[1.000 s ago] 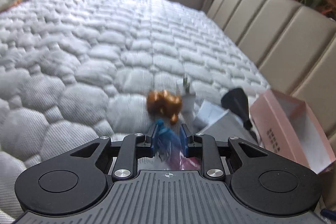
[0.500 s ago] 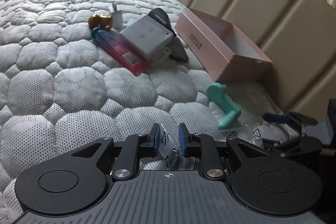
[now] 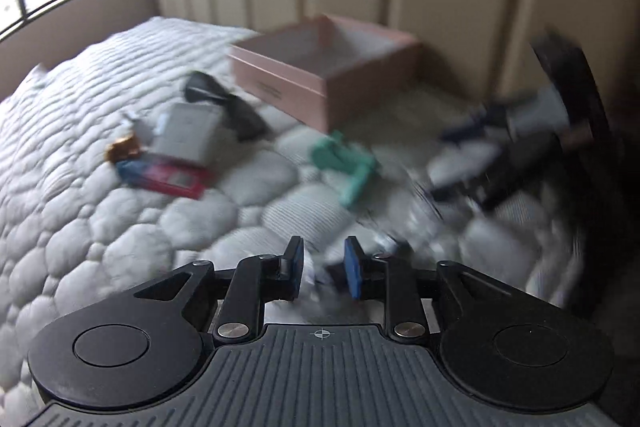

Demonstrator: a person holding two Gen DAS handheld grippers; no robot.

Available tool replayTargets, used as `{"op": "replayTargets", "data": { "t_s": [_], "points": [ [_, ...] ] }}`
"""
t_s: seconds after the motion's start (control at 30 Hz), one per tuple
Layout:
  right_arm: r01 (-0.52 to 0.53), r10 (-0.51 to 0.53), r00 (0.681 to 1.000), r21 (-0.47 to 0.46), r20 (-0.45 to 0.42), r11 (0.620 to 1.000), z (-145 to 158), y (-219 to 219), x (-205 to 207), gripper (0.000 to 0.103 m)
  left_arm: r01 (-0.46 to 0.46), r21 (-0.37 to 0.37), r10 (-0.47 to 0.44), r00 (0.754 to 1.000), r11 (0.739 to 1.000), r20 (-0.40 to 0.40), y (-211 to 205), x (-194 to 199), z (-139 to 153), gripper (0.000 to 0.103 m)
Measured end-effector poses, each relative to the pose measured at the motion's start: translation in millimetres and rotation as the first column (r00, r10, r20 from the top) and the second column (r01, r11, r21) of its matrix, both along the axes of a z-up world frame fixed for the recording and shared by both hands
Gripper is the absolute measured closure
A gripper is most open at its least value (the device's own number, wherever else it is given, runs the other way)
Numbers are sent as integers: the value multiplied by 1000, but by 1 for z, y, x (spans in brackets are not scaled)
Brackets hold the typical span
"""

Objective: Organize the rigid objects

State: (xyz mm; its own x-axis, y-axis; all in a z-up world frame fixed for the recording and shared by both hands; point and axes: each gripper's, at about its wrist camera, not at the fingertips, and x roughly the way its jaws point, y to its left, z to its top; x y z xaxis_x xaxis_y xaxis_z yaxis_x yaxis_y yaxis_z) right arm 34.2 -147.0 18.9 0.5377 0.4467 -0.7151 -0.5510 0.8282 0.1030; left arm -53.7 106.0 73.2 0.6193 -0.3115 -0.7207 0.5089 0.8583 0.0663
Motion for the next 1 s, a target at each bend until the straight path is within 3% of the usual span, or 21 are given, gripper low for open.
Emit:
{"op": "replayTargets", "data": {
  "t_s": [0.2, 0.37, 0.5, 1.0],
  "points": [
    [-7, 8, 999, 30, -44, 1000, 12, -8, 3, 0, 47, 109, -44, 999, 993, -23, -18, 5, -18, 75],
    [-2, 2, 1000, 7, 3, 1000, 19, -12, -5, 0, -64, 137, 64, 998, 989, 2, -14, 22, -18, 61],
    [1, 0, 999, -5, 38, 1000, 22, -11, -10, 0, -193, 141, 191, 981, 971, 25, -3, 35, -17, 64],
    [-45, 48, 996, -32, 77, 998, 25, 4, -21, 0, -209, 48, 210, 977, 977, -30, 4, 40, -17, 65]
  ]
}}
